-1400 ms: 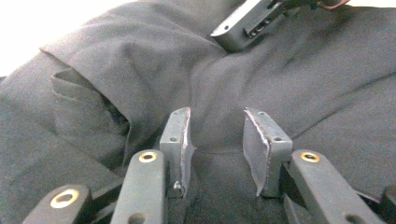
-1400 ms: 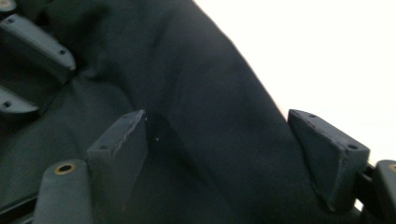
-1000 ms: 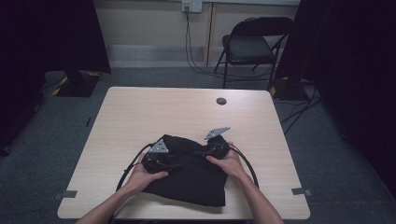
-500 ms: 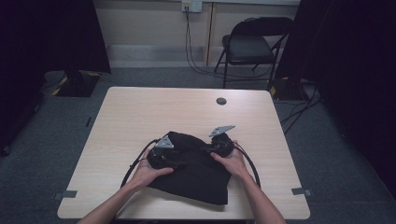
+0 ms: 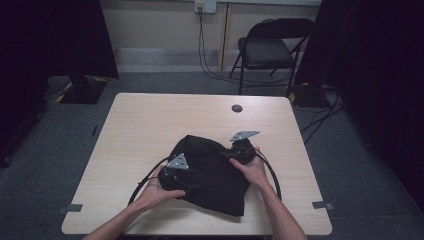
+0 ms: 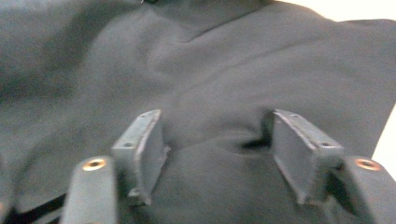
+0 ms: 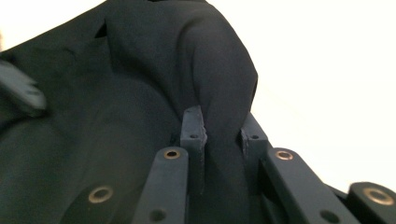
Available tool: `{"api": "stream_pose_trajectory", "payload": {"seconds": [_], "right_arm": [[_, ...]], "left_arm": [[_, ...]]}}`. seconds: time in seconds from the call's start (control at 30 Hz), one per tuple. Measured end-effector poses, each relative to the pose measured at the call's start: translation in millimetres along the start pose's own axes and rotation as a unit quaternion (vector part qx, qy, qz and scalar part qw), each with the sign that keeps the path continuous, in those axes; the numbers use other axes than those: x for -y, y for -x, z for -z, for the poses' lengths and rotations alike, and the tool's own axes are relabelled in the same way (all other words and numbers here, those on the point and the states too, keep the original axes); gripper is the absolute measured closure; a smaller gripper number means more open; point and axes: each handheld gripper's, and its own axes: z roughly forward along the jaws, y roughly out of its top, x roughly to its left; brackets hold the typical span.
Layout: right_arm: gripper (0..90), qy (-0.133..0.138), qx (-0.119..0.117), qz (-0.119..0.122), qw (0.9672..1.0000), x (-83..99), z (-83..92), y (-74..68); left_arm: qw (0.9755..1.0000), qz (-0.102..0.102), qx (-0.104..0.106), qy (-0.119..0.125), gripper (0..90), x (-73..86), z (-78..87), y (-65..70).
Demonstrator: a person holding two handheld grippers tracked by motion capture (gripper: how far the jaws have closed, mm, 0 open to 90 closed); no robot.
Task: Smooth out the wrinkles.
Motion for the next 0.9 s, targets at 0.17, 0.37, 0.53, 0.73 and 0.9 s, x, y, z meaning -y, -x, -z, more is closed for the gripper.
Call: {"api": "stream_pose_trajectory", "payload": {"seconds": [0.17, 0.37, 0.53, 0.73, 0.9], "right_arm": [[76.6, 0.014, -0.002, 0.000, 0.9999, -7.9, 5.6, -2.3], [76.8, 0.028, -0.008, 0.013, 0.9995, -14.0, 18.2, -13.5], [76.8, 0.042, -0.022, 0.028, 0.9985, -17.6, 31.0, -28.0], [76.9, 0.049, -0.041, 0.042, 0.9971, -16.4, 41.8, -47.7], [76.8, 0.050, -0.068, 0.031, 0.9959, -6.5, 44.8, -58.0]], "left_arm": [[0.9998, 0.020, -0.005, 0.005, 31.7, -0.5, -7.2, -2.2], [0.9996, 0.009, -0.025, 0.007, 34.3, -1.2, -9.3, 0.5], [0.9996, 0.007, -0.024, 0.012, 34.8, -0.9, -10.1, -0.6], [0.9993, 0.000, -0.034, 0.013, 35.4, -1.8, -10.7, 1.2], [0.9994, 0.004, -0.028, 0.021, 35.0, 0.2, -11.3, -1.1]]}}
